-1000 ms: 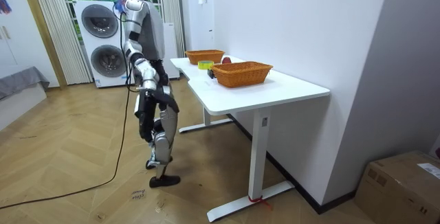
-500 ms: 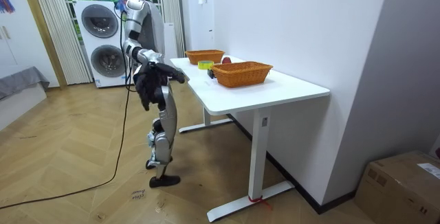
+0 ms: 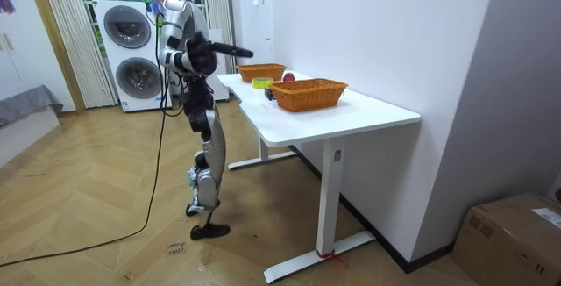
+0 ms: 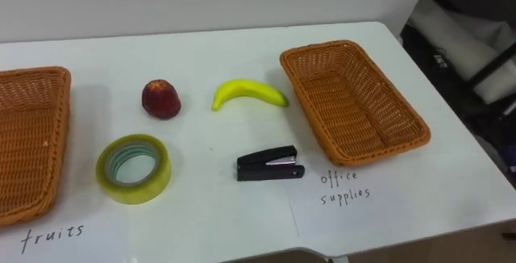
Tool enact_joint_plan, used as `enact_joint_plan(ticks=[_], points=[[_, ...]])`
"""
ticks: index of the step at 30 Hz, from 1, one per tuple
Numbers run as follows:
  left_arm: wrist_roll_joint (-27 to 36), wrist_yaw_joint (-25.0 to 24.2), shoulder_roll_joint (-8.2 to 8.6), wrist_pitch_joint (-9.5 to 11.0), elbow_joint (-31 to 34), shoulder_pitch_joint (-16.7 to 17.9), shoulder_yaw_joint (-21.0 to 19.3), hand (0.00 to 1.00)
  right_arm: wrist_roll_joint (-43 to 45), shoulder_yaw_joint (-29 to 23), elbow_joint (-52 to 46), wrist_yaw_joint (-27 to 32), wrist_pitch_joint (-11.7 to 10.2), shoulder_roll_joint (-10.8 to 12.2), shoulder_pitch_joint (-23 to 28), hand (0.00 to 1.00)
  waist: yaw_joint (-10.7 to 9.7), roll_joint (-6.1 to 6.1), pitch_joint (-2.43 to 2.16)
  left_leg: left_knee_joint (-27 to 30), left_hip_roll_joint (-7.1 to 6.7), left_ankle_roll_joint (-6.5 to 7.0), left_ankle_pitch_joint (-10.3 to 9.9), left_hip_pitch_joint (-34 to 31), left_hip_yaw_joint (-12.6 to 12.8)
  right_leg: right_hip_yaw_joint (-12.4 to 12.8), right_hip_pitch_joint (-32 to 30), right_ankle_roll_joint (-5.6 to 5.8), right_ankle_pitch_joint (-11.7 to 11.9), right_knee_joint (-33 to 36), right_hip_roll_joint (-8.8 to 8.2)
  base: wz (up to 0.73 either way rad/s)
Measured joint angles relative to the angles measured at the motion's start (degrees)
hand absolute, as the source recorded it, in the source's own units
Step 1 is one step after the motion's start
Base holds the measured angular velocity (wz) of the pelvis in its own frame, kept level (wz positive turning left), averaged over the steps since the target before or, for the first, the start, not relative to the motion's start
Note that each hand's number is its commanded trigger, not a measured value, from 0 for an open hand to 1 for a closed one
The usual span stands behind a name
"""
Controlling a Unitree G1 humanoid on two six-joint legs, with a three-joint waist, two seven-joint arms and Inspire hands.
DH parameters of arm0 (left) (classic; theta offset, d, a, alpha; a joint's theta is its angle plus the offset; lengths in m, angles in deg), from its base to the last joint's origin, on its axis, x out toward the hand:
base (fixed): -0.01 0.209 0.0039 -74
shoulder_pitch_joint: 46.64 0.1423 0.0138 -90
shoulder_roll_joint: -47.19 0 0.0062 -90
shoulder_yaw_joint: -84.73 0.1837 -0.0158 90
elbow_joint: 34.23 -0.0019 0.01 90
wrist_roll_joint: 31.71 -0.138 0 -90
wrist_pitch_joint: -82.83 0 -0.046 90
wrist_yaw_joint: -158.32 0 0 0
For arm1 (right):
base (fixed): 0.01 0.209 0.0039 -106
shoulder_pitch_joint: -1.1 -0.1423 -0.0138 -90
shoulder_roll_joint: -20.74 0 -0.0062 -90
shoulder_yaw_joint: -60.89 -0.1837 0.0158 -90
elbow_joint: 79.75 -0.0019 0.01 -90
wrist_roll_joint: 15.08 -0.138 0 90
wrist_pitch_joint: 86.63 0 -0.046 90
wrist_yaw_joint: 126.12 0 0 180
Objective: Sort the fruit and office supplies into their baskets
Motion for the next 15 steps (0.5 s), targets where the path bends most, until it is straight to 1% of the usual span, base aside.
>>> enact_joint_plan(ticks=[2, 4, 5, 6, 8, 9, 11, 12, 13, 14, 15], points=[[-0.01, -0.81, 0.0, 0.0, -0.18, -0.3, 0.07, 0.0, 3.78, 1.3, -1.09, -1.12, 0.04, -0.88, -0.96, 0.0, 0.13, -0.1, 0.01, 0.0, -0.02, 0.0, 0.0, -0.12, -0.02, -0.32, -0.07, 0.01, 0.0, 0.03, -0.08, 0.02], [-0.01, -0.64, -0.1, 0.01, -0.72, -1.08, 1.05, 0.0, 7.15, 2.65, -3.7, -2.48, 0.18, -2.51, -2.63, 0.0, 0.29, 0.23, -0.07, 0.07, -0.05, 0.0, 0.0, -0.45, -0.27, -0.62, -0.17, 0.01, 0.01, 0.05, -0.15, 0.06], [-0.03, -0.52, -0.13, 0.01, -0.72, -1.17, 1.19, 0.0, 7.82, 3.16, -4.57, -2.75, 0.18, -2.91, -2.7, 0.0, 0.31, 0.29, -0.09, 0.11, -0.04, 0.0, 0.0, -0.51, -0.34, -0.67, -0.16, 0.01, 0.02, 0.02, -0.14, 0.08], [-0.15, -0.27, -0.24, 0.01, -0.71, -1.37, 1.68, 0.0, 8.46, 3.7, -6.26, -3.5, 0.21, -3.64, -2.7, 0.0, 0.48, 0.68, -0.34, 0.15, -0.02, 0.0, 0.0, -0.65, -0.61, -0.82, -0.11, 0.01, 0.02, 0.0, -0.11, 0.11], [-0.53, -0.13, -0.3, 0.0, -1.02, -1.8, 2.66, 0.0, 9.89, 4.47, -9.09, -4.29, 0.29, -4.55, -2.92, 0.0, 0.75, 0.73, -0.39, 0.15, -0.01, 0.0, 0.0, -0.75, -1.07, -1.26, -0.03, -0.01, 0.03, 0.08, -0.13, 0.1], [-0.53, -0.13, -0.29, 0.01, -1.59, -1.91, 3.11, 0.0, 10.11, 5.4, -10.39, -4.79, 0.29, -4.89, -4.33, 0.0, 0.99, 0.86, -0.42, 0.15, 0.05, -0.01, 0.01, -0.67, -1.13, -1.33, -0.01, -0.02, 0.04, 0.32, -0.11, 0.0], [-0.53, -0.06, -0.3, 0.06, -2.95, -2.54, 3.13, 0.0, 10.2, 6.14, -11.58, -5.4, 0.29, -4.89, -6.63, 0.0, 1.01, 1.07, -0.28, 0.11, 0.17, -0.02, 0.01, -0.19, -1.13, -1.37, 0.38, -0.04, 0.05, 0.45, -0.03, 0.0], [-0.59, 0.18, -0.3, 0.07, -3.93, -3.03, 3.13, 0.0, 10.67, 6.49, -11.87, -5.78, 0.29, -4.93, -7.72, 0.0, 1.36, 0.9, 0.0, 0.1, 0.19, -0.02, 0.01, 0.21, -1.22, -1.61, 1.06, -0.04, 0.05, 0.16, -0.04, 0.07], [-0.7, 0.43, -0.31, 0.07, -4.33, -3.3, 3.13, 0.0, 12.41, 7.2, -11.95, -5.84, 0.27, -4.95, -8.54, 0.0, 1.7, 1.04, 0.09, 0.11, 0.22, -0.03, 0.02, 0.25, -1.41, -1.89, 1.38, -0.04, 0.05, 0.04, -0.05, 0.09], [-0.79, 0.59, -0.31, 0.07, -4.37, -3.36, 3.13, 0.0, 12.94, 7.59, -12.04, -6.06, 0.25, -4.96, -8.92, 0.0, 1.7, 0.99, -0.06, 0.11, 0.23, -0.06, 0.04, 0.27, -1.54, -2.07, 1.64, -0.04, 0.05, -0.01, -0.07, 0.1], [-0.95, 0.76, -0.31, 0.09, -4.49, -3.64, 3.14, 0.0, 14.15, 7.84, -12.13, -6.76, 0.25, -4.97, -9.37, 0.0, 1.79, 0.95, 0.07, 0.12, 0.23, -0.12, 0.07, 0.25, -1.71, -2.29, 1.68, -0.05, 0.06, -0.03, -0.09, 0.09]])
